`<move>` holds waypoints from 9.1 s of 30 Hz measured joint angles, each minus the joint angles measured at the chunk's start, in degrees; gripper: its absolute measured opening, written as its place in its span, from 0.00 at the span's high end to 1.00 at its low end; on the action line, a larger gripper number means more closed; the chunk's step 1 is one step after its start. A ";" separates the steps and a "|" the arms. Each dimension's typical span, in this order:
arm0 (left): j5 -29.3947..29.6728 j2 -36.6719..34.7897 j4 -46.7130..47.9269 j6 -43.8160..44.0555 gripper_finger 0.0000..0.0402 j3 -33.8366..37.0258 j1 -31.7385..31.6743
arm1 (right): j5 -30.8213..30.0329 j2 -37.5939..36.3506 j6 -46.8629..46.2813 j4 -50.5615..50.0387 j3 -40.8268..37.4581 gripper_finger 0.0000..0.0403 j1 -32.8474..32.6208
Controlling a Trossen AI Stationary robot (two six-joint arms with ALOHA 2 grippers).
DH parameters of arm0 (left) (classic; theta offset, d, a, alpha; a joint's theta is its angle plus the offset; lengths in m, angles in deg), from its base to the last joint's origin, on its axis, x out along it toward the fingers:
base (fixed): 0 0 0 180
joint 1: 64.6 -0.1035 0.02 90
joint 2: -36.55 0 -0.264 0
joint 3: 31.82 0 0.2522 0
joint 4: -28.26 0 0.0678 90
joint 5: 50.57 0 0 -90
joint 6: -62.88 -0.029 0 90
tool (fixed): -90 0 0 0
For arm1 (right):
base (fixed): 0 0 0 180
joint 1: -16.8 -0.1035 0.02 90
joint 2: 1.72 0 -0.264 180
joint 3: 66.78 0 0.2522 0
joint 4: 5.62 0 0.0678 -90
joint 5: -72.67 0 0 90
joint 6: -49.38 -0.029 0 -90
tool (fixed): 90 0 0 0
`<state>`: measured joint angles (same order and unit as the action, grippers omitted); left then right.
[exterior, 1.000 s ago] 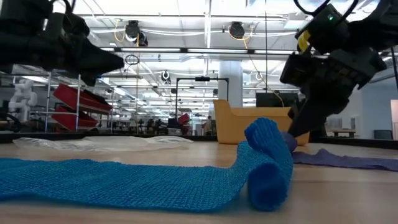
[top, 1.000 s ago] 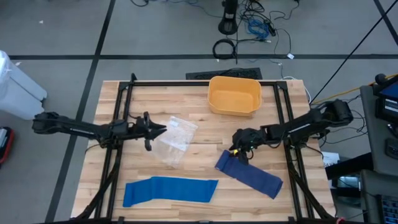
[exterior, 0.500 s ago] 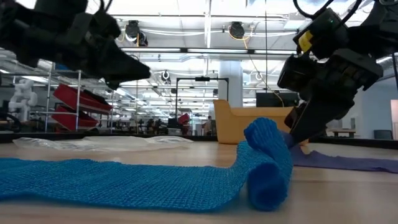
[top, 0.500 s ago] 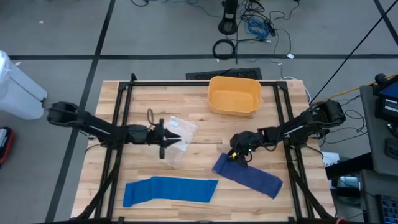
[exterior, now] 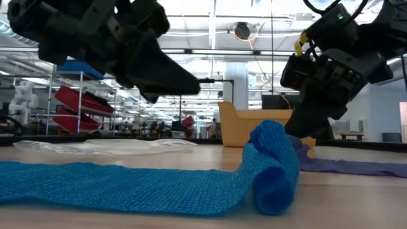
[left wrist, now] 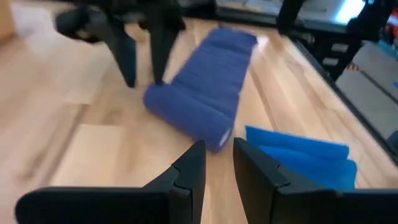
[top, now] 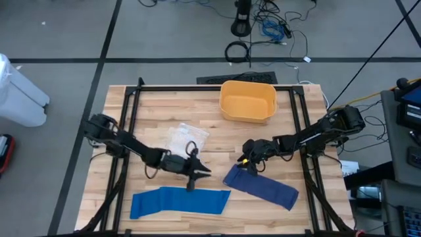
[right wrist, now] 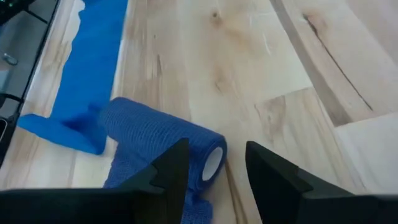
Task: Roll bandage
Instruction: Roll the dark blue bandage
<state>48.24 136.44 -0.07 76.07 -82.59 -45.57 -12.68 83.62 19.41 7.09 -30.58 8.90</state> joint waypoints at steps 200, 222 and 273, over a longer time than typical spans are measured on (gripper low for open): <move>21.74 -18.90 33.18 -41.21 0.99 -24.44 -0.83 | -16.27 1.54 11.19 21.59 2.54 0.91 -15.71; 29.11 -13.95 41.33 -40.80 0.99 -24.44 0.28 | -8.81 2.21 15.11 29.50 10.26 1.00 -17.84; 19.03 -5.35 36.23 -33.64 0.99 -24.40 9.51 | -23.95 -11.56 -26.74 12.09 11.11 0.73 -4.01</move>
<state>67.27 131.09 36.16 42.43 -106.99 -36.07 -36.64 72.06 -7.33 19.18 -19.46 4.88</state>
